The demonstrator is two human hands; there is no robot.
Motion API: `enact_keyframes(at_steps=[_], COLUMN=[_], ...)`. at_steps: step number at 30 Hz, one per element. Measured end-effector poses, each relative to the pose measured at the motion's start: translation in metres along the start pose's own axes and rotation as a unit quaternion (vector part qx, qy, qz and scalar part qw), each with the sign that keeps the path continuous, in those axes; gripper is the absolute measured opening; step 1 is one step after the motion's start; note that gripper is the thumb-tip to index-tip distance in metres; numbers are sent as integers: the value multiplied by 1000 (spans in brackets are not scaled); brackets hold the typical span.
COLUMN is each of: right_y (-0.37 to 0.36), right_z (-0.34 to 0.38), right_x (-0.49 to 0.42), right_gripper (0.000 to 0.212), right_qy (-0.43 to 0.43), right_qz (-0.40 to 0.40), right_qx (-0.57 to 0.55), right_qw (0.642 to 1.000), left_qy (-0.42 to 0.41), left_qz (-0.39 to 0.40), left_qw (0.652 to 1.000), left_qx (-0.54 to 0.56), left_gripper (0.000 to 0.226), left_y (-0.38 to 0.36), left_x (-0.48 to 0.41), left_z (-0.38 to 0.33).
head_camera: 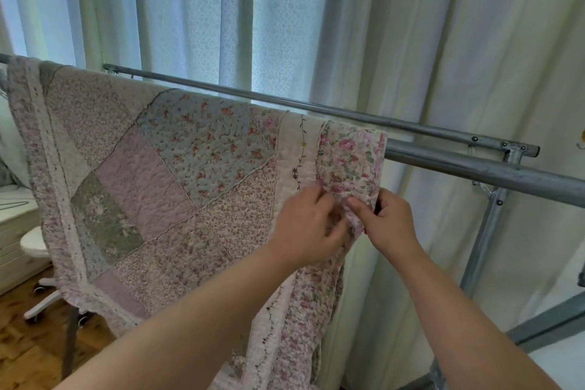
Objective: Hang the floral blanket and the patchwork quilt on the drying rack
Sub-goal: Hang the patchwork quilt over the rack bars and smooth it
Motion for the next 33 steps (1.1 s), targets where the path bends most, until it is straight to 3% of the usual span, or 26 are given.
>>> enact_keyframes(at_steps=[4, 8, 11, 14, 17, 20, 23, 25, 28, 33], right_y=[-3, 0, 2, 5, 9, -4, -11, -15, -39, -69], right_z=[5, 8, 12, 21, 43, 73, 104, 120, 131, 142], right_x=[-1, 2, 6, 10, 17, 21, 4, -15, -39, -57], right_gripper=[10, 8, 20, 34, 30, 25, 24, 19, 35, 52], right_qy=[-9, -8, 18, 61, 144, 300, 290, 263, 199, 186], right_qz=[20, 28, -14, -111, -237, -290, -340, -304, -153, -140], right_qx=[14, 5, 44, 99, 164, 271, 371, 415, 484, 516], right_qw=[1000, 1000, 999, 987, 947, 867, 814, 816, 838, 824], left_qy=[-3, -18, -6, -51, -88, -120, -149, -145, -130, -114], left_qz=[-95, -168, -124, -72, -56, -44, -46, -56, -55, -66], left_qw=[995, 984, 987, 987, 984, 981, 976, 976, 977, 977], left_qx=[-8, -53, -99, -135, -143, -149, -151, -153, -160, -171], left_gripper=[31, 45, 54, 62, 67, 71, 71, 72, 73, 64], left_y=[18, 40, 56, 63, 71, 77, 80, 85, 98, 119], left_x=[-13, -40, -62, -72, -75, -76, -75, -73, -71, -71], left_z=[1, 4, 18, 36, 52, 62, 69, 78, 103, 150])
Point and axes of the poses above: each hand's wrist, its own x-axis away from the middle knuckle, its own y-axis out of the back of the hand, z = x × y, the point moved 3 cm from there along -x, towards the middle knuckle, and after that the axes turned 9 degrees about x, right-handed, at the moved point
